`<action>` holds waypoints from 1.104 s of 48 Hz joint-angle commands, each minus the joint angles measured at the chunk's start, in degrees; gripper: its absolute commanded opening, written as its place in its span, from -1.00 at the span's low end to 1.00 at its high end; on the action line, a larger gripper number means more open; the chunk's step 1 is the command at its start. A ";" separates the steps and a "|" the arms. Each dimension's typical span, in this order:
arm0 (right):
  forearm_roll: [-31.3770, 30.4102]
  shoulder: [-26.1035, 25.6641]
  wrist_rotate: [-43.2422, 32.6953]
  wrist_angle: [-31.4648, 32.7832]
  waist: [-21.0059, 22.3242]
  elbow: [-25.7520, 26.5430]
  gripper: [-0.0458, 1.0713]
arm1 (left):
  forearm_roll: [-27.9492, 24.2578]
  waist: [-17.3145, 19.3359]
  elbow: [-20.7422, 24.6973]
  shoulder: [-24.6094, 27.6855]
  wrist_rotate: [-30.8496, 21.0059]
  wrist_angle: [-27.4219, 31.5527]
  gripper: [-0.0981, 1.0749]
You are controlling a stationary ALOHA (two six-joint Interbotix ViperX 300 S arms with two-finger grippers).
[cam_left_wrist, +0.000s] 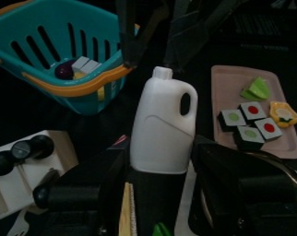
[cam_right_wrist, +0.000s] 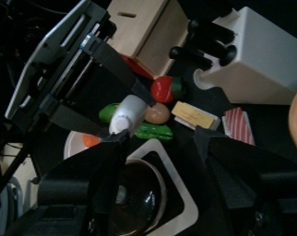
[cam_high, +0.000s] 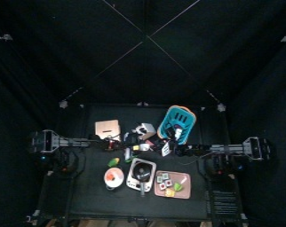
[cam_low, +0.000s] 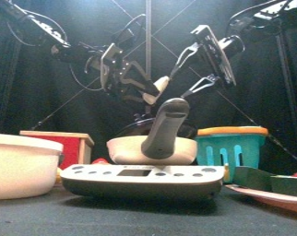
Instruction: Hand over detergent
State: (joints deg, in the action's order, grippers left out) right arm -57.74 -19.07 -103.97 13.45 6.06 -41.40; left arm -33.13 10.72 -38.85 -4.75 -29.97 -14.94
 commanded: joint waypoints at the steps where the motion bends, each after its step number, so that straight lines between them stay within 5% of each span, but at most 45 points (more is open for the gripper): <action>1: 0.09 0.35 0.18 -0.79 0.44 1.93 0.73 | -0.09 -0.09 0.62 -0.35 0.09 -1.23 0.54; 29: 0.26 -2.46 0.26 -3.96 0.26 1.23 0.73 | 0.18 1.67 -0.62 0.18 0.00 -1.05 0.54; 53: 0.97 4.39 0.70 -4.31 0.44 5.54 0.73 | 0.18 1.32 0.62 1.76 0.00 -1.41 0.54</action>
State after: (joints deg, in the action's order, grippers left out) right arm -56.60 -14.59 -103.45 9.49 6.33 -37.71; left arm -33.05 12.13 -39.81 -2.64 -29.97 -15.82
